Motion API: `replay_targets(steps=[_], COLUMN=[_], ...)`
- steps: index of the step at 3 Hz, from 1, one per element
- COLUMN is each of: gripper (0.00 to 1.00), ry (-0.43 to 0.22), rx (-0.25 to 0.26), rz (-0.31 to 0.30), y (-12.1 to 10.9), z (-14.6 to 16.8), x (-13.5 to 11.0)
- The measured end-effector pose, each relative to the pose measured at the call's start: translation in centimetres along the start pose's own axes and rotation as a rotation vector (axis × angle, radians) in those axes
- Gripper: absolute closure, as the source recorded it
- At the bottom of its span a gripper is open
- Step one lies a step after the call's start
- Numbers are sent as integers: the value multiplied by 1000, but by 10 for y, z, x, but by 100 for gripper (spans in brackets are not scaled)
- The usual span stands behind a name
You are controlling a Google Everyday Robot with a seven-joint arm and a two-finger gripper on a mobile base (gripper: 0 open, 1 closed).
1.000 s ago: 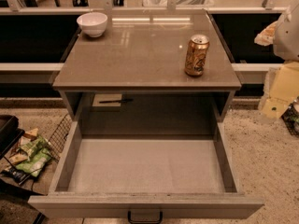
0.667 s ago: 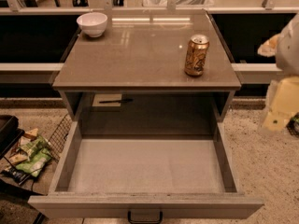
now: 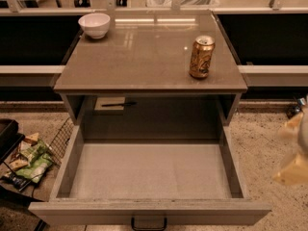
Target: Close top drawer
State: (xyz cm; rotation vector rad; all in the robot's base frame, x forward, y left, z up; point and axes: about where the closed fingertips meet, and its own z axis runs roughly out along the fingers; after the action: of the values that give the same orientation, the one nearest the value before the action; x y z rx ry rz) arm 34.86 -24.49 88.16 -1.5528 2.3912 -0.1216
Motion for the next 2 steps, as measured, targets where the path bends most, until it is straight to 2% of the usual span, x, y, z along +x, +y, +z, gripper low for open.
replay_targets(steps=[1,2], gripper=[64,86], ry=[41,82], rx=[13,-28], rz=[4,32], y=[45,94], z=[30,71], x=[29,69])
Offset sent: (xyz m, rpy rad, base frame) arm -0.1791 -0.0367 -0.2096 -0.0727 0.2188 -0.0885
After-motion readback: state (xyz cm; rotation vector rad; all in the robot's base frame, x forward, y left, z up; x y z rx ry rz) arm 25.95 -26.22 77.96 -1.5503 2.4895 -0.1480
